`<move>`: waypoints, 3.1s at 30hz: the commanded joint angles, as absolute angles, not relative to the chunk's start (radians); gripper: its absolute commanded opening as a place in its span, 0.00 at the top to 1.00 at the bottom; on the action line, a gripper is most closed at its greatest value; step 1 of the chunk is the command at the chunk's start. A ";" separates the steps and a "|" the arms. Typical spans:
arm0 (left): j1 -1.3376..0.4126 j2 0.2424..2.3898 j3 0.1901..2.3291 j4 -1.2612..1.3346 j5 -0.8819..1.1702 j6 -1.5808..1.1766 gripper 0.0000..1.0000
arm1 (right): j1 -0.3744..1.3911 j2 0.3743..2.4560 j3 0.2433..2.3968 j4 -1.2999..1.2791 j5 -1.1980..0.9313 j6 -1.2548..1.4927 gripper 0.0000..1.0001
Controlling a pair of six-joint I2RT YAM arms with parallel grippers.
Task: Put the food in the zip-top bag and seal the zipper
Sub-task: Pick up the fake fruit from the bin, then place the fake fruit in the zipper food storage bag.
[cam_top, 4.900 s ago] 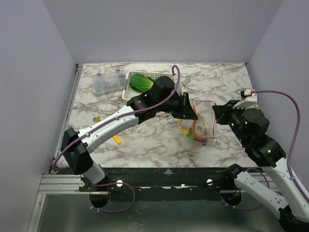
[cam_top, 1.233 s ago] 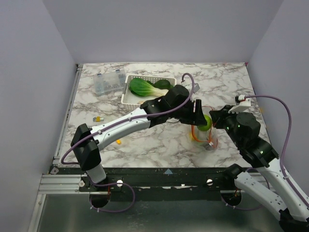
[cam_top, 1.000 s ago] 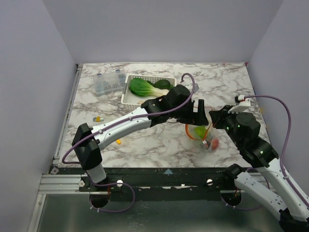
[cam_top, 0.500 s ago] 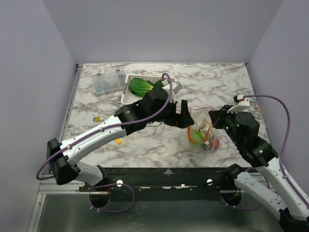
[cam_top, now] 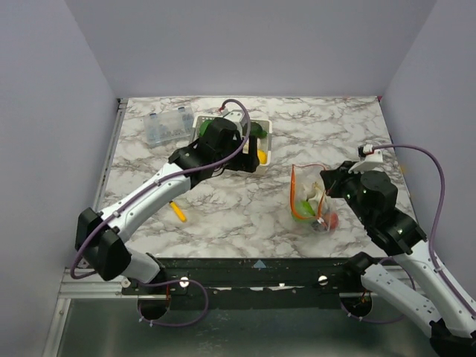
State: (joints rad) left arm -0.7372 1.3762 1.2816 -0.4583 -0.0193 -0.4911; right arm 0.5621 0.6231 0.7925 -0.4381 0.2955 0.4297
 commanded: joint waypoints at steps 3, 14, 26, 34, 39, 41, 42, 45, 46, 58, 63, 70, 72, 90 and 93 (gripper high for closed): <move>-0.665 1.573 1.417 -0.517 -0.026 -0.352 0.15 | 0.565 0.644 0.805 -0.432 0.300 0.423 0.99; -0.604 1.950 1.781 -0.598 -0.001 -0.325 0.15 | 0.566 0.684 0.815 -0.445 0.305 0.413 0.99; -0.576 2.161 1.934 -0.680 0.052 -0.449 0.18 | 0.566 0.710 0.811 -0.428 0.277 0.403 0.99; -0.576 2.225 1.911 -0.655 0.167 -0.498 0.18 | 0.566 0.698 0.810 -0.426 0.264 0.401 0.99; -0.576 2.271 1.943 -0.684 0.155 -0.512 0.18 | 0.566 0.695 0.810 -0.425 0.264 0.402 0.99; -0.576 2.279 1.947 -0.687 0.150 -0.510 0.20 | 0.566 0.694 0.808 -0.423 0.265 0.401 0.99; -0.577 2.279 1.946 -0.683 0.151 -0.508 0.23 | 0.566 0.693 0.809 -0.423 0.265 0.402 0.99; -0.566 2.273 1.963 -0.692 0.150 -0.503 0.47 | 0.566 0.694 0.811 -0.425 0.267 0.401 0.99; -0.562 2.266 1.969 -0.700 0.144 -0.498 0.55 | 0.565 0.692 0.810 -0.426 0.268 0.401 0.99; -0.557 1.893 1.839 -0.678 0.183 -0.460 0.80 | 0.566 0.692 0.799 -0.419 0.276 0.414 0.99; -0.559 1.645 1.595 -0.558 0.364 -0.512 0.82 | 0.566 0.700 0.800 -0.419 0.260 0.415 0.99; -0.655 1.313 1.172 -0.160 0.636 -0.720 0.81 | 0.566 0.681 0.797 -0.414 0.250 0.419 0.99; -0.717 1.255 1.101 -0.076 0.619 -0.765 0.80 | 0.566 0.674 0.790 -0.409 0.247 0.422 0.99; -0.890 1.544 1.286 -0.174 0.640 -0.994 0.72 | 0.566 0.620 0.773 -0.368 0.182 0.414 0.99; -0.891 1.597 1.345 -0.210 0.610 -1.020 0.71 | 0.565 0.609 0.769 -0.365 0.181 0.416 0.99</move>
State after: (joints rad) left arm -0.8856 1.5524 1.2568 -0.1787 0.5838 -0.9512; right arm 0.5621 0.6308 0.7822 -0.4118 0.2146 0.4198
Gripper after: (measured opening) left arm 0.735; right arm 0.008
